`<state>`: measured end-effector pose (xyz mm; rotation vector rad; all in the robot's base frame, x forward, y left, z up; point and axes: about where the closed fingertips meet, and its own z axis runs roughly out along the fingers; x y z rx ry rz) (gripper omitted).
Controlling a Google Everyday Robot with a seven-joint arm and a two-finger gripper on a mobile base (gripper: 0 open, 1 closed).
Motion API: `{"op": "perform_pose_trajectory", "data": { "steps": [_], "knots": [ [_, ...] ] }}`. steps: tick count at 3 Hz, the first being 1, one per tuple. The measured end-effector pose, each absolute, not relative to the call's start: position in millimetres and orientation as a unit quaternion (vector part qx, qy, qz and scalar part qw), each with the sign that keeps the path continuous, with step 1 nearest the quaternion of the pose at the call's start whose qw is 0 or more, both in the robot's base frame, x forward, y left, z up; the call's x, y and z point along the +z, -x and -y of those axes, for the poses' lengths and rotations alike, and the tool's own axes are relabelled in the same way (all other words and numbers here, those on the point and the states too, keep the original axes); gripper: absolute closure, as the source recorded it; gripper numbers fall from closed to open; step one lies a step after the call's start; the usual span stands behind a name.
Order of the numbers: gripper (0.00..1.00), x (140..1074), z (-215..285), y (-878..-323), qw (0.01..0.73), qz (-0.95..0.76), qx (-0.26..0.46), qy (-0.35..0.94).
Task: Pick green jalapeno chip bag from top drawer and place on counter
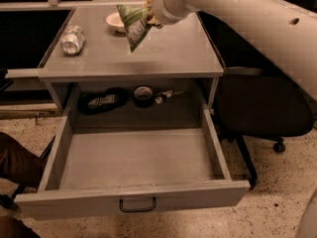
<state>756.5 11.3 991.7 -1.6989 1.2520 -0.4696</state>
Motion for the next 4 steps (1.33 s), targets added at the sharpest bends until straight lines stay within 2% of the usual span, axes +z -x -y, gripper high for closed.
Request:
{"op": "perform_pose_trajectory", "data": {
  "steps": [2,4],
  "knots": [
    [1.0,952,-23,-815,0.471,-0.521,-0.17,0.691],
    [1.0,887,-34,-846,0.433,-0.567,-0.076,0.697]
  ]
}}
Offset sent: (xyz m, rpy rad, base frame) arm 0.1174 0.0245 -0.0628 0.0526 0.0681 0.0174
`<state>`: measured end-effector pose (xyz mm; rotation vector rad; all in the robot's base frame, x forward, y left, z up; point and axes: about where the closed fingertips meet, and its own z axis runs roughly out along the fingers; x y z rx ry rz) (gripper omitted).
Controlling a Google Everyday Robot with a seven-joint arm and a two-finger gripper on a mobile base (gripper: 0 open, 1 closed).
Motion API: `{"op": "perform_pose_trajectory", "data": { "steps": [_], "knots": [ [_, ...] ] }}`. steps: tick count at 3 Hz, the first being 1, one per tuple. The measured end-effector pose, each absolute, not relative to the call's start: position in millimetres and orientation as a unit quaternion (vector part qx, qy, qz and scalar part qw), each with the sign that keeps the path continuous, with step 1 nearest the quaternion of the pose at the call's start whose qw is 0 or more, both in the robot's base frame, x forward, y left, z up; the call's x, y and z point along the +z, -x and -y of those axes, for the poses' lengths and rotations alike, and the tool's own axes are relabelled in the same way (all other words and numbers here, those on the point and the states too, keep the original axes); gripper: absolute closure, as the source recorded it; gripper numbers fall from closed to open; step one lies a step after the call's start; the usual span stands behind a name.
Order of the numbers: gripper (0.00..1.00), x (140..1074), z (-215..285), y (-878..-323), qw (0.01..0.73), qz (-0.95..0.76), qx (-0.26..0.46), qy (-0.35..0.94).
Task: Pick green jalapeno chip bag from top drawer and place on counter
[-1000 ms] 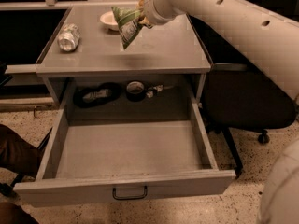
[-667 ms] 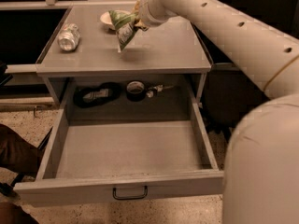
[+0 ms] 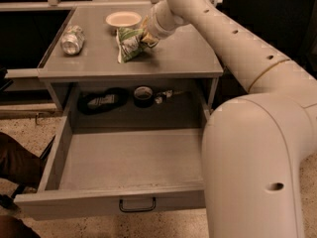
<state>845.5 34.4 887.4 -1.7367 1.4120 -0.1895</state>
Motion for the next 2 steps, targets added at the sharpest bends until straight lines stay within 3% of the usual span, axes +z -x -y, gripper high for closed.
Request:
{"op": "perform_pose_trajectory", "data": {
  "steps": [1,2],
  "knots": [
    [1.0,862.8,-27.4,-847.4,0.41,-0.601,-0.038,0.685],
    [0.81,861.2,-27.7,-846.9,0.408,-0.603,-0.035,0.685]
  ]
}}
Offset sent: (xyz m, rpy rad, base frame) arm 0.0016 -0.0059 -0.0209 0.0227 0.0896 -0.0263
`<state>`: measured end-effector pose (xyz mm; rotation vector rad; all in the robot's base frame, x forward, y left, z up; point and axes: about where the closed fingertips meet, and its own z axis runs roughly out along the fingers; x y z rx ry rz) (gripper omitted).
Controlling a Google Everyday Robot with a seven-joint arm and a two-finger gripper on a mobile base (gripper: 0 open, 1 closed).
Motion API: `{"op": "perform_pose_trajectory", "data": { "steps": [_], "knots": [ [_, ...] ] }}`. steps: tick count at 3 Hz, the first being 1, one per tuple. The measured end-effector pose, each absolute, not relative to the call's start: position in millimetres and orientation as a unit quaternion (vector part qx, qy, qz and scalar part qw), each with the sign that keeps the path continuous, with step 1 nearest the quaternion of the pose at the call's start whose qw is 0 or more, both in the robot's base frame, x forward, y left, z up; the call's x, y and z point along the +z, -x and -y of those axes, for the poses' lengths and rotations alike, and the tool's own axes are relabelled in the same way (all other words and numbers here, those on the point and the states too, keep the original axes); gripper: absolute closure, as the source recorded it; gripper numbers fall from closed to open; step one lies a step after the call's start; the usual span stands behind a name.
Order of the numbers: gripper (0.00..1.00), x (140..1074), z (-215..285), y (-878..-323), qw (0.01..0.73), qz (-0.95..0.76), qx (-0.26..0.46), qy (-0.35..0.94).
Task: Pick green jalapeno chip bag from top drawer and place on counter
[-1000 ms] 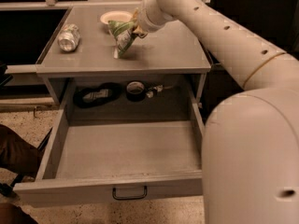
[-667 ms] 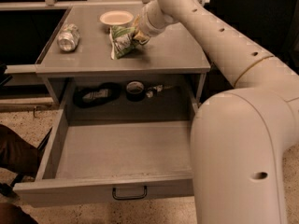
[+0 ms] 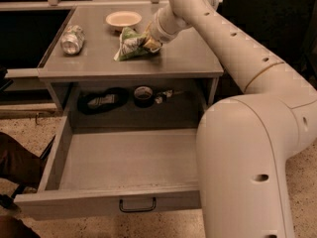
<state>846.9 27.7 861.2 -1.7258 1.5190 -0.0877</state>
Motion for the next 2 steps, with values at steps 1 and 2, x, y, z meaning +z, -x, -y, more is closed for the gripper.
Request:
{"op": "perform_pose_trajectory", "data": {
  "steps": [1,2],
  "knots": [
    [0.58,861.2,-27.7,-846.9,0.408,-0.603,-0.035,0.685],
    [0.35,861.1,-27.7,-846.9,0.408,-0.603,-0.035,0.685]
  ]
}}
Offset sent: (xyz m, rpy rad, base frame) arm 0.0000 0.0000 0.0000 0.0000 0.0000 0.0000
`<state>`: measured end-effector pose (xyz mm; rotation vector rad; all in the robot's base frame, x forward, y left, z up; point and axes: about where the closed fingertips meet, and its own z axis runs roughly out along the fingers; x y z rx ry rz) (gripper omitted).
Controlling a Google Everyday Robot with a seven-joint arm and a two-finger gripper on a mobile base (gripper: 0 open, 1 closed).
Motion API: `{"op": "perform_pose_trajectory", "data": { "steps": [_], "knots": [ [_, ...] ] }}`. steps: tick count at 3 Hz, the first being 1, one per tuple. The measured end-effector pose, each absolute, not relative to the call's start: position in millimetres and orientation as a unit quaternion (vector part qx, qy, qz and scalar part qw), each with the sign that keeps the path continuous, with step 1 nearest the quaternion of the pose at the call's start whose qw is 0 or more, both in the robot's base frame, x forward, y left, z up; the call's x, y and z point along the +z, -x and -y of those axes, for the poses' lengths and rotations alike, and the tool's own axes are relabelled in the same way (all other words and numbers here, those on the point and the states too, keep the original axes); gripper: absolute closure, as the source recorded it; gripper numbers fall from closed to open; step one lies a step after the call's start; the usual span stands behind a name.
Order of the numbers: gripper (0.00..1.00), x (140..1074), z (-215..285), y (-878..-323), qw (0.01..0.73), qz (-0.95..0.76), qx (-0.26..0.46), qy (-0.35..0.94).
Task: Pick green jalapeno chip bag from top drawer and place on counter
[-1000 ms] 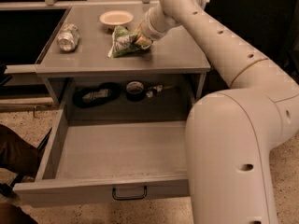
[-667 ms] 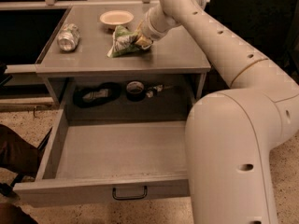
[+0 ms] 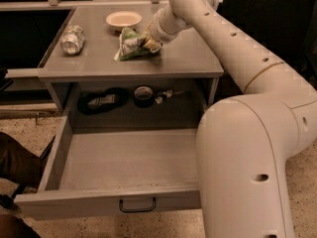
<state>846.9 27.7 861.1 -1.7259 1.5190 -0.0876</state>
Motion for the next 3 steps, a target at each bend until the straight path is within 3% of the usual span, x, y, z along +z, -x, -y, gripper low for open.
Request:
{"op": "perform_pose_trajectory", "data": {
  "steps": [1,2,3],
  "knots": [
    [0.12,861.1,-27.7,-846.9,0.408,-0.603,-0.035,0.685],
    [0.0,861.1,-27.7,-846.9,0.408,-0.603,-0.035,0.685],
    [0.0,861.1,-27.8,-846.9,0.408,-0.603,-0.035,0.685]
  ]
}}
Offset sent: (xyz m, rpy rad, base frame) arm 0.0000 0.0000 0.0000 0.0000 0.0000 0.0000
